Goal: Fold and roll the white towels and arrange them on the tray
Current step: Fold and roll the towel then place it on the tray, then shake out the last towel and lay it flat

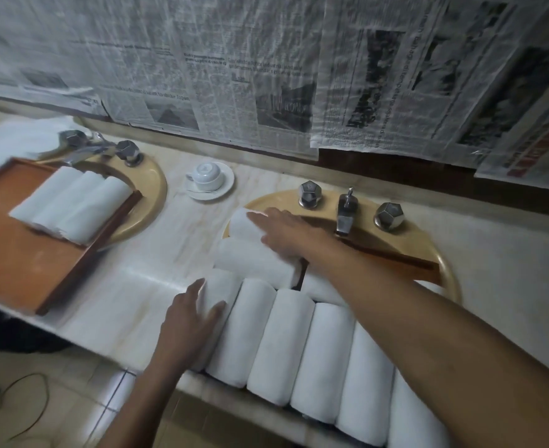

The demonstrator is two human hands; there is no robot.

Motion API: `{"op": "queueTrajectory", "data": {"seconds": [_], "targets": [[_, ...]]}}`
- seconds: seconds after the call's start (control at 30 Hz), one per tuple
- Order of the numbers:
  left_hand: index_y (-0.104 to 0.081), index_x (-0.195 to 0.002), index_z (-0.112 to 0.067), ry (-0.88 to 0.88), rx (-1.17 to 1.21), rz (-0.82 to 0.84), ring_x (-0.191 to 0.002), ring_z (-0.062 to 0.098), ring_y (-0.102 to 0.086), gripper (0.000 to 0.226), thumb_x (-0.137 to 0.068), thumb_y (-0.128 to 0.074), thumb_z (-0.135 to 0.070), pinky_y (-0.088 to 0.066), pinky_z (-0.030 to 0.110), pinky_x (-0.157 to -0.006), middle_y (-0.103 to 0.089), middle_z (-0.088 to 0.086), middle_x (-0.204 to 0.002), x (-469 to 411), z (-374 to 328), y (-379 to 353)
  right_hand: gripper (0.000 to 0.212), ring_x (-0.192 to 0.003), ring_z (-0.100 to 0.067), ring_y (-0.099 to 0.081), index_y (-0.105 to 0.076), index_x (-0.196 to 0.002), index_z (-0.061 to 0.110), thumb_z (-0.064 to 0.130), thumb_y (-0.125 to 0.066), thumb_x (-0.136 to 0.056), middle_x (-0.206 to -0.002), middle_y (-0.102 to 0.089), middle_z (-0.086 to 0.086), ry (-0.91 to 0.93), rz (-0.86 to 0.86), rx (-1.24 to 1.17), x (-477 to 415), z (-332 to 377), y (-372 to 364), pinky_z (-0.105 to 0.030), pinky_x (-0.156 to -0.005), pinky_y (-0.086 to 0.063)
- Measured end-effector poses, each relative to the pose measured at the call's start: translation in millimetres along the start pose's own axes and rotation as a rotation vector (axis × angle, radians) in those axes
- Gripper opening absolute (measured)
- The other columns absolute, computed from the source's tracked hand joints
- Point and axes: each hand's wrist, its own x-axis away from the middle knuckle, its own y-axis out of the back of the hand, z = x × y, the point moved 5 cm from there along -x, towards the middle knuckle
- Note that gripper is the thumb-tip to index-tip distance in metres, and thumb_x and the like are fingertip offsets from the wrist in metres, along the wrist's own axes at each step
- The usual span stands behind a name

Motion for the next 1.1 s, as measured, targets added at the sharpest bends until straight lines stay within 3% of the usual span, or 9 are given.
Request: {"op": "queueTrajectory", "data": {"seconds": [0.1,0.23,0.4,0.5,0.6,0.7,0.97,1.1], "targets": [[-0.032,-0.157,-0.032,-0.08,-0.013,-0.018,-0.134,0.026,-0.046,0.081,-0.089,-0.07,-0.052,-0.043,0.044,-0.107,-0.048,0.004,-0.146,19,0,-3,0.069,-0.135,-0.035,-0.042,-0.023,-0.157,0.047,0.022,-0.047,-0.098,-0.153,-0.039,-0.008,-0.034,0.064,-0.079,-16,-3,-4,-0.049,-0.111,-0.038],[-0.029,-0.159,-0.031,-0.096,-0.034,-0.035,-0.135,0.025,-0.044,0.079,-0.093,-0.068,-0.048,-0.04,0.042,-0.109,-0.046,0.004,-0.15,23,2,-3,0.068,-0.142,-0.03,-0.042,-0.033,-0.157,0.036,0.011,-0.043,-0.095,-0.161,-0.04,-0.001,0.006,0.112,-0.14,-30,-9,2,-0.037,-0.114,-0.033],[-0.028,-0.16,-0.033,-0.079,-0.03,-0.018,-0.137,0.026,-0.043,0.081,-0.092,-0.068,-0.049,-0.04,0.041,-0.108,-0.046,0.006,-0.15,22,3,-3,0.061,-0.137,-0.04,-0.04,-0.021,-0.16,0.043,0.022,-0.034,-0.105,-0.156,-0.036,-0.015,-0.026,0.078,-0.132,-23,-12,-10,-0.048,-0.116,-0.032],[-0.031,-0.159,-0.029,-0.065,-0.011,-0.02,-0.138,0.026,-0.042,0.08,-0.091,-0.07,-0.047,-0.039,0.042,-0.11,-0.045,0.007,-0.151,21,2,0,0.054,-0.136,-0.035,-0.04,-0.032,-0.157,0.04,0.028,-0.042,-0.105,-0.152,-0.039,-0.009,-0.053,-0.048,-0.201,-2,-18,-8,-0.048,-0.115,-0.032],[-0.043,-0.152,-0.025,-0.117,-0.04,-0.089,-0.136,0.027,-0.042,0.068,-0.092,-0.069,-0.044,-0.039,0.046,-0.107,-0.048,0.006,-0.149,22,-10,1,0.049,-0.138,-0.027,-0.041,-0.048,-0.151,0.031,0.024,-0.053,-0.102,-0.149,-0.046,-0.006,-0.066,-0.198,-0.346,39,-33,-3,-0.035,-0.116,-0.03],[-0.052,-0.144,-0.024,-0.22,-0.054,-0.182,-0.133,0.027,-0.044,0.055,-0.094,-0.069,-0.038,-0.042,0.048,-0.103,-0.052,0.003,-0.144,26,-38,2,0.039,-0.132,-0.017,-0.049,-0.062,-0.138,0.025,0.019,-0.059,-0.099,-0.142,-0.054,0.0,-0.08,-0.312,-0.443,95,-53,-1,-0.025,-0.106,-0.033],[-0.065,-0.13,-0.021,-0.441,0.055,-0.129,-0.124,0.026,-0.053,0.039,-0.092,-0.07,-0.027,-0.045,0.045,-0.103,-0.063,0.003,-0.131,44,-151,-46,0.03,-0.12,-0.005,-0.056,-0.069,-0.124,0.029,0.018,-0.066,-0.096,-0.13,-0.06,0.011,-0.176,-0.505,-0.6,248,-118,-9,-0.025,-0.105,-0.045],[-0.068,-0.117,-0.015,-0.542,0.07,-0.071,-0.109,0.026,-0.06,0.031,-0.09,-0.068,-0.031,-0.046,0.037,-0.09,-0.066,0.004,-0.114,68,-212,-92,0.033,-0.112,-0.001,-0.058,-0.071,-0.121,0.025,0.009,-0.066,-0.093,-0.124,-0.064,0.012,-0.269,-0.613,-0.573,331,-166,-18,-0.005,-0.095,-0.038]]}}
